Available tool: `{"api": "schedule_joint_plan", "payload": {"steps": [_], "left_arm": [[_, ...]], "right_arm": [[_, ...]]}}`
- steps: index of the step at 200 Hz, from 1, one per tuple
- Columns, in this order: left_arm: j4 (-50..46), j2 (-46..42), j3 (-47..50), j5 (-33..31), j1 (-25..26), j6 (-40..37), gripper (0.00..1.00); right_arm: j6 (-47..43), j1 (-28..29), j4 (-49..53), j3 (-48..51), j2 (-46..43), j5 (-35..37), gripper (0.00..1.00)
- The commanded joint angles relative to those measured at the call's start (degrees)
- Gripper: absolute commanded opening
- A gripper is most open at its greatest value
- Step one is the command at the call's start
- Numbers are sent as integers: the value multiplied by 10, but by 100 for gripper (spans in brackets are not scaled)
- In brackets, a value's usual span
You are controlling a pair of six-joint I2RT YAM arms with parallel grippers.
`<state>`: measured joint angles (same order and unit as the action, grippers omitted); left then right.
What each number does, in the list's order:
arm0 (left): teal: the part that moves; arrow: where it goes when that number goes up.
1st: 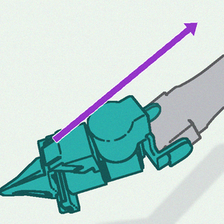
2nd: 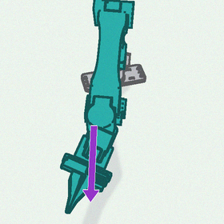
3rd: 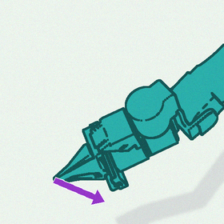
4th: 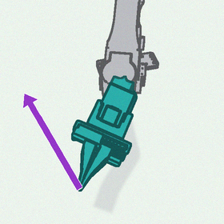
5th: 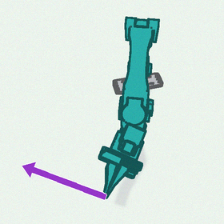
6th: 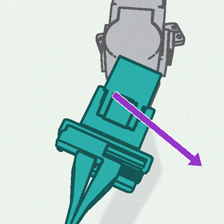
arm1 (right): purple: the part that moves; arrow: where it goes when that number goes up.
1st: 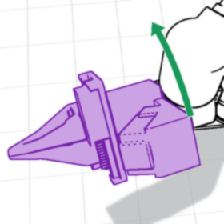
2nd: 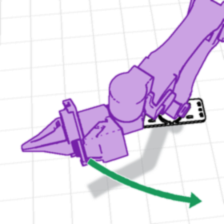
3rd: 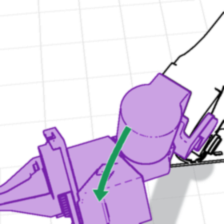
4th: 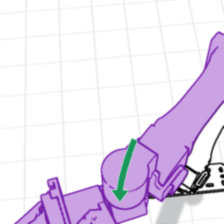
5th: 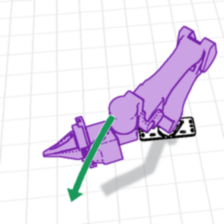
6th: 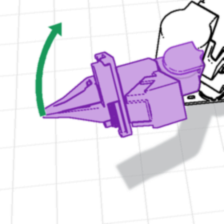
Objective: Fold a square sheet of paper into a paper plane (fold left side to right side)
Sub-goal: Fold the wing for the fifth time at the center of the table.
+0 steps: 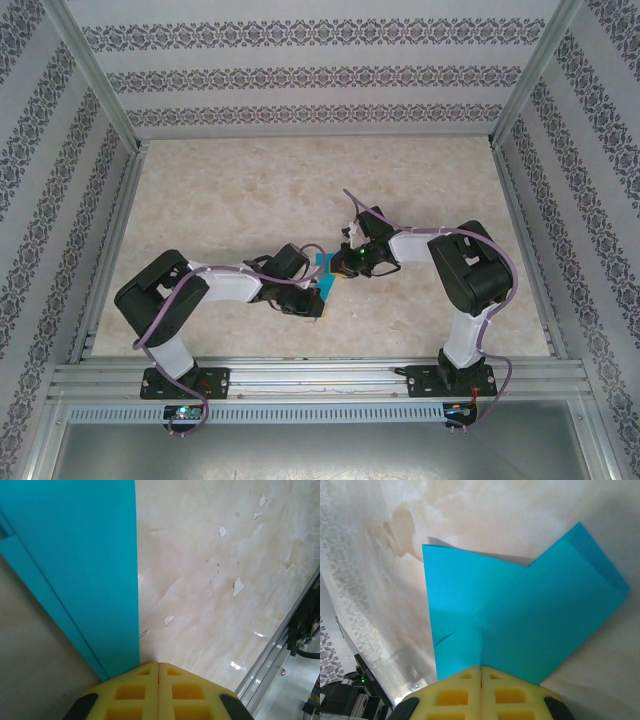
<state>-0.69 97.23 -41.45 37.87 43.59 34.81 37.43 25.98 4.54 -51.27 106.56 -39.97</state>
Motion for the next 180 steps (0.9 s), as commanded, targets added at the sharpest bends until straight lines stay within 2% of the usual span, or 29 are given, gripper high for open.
{"api": "schedule_joint_plan", "payload": {"steps": [1,180], "left_arm": [[-82,1,33,11,24,11,0],[-77,-42,16,-24,27,17,2]], "right_arm": [[-13,-11,54,13,34,84,0],[-12,-3,51,10,35,81,0]]}}
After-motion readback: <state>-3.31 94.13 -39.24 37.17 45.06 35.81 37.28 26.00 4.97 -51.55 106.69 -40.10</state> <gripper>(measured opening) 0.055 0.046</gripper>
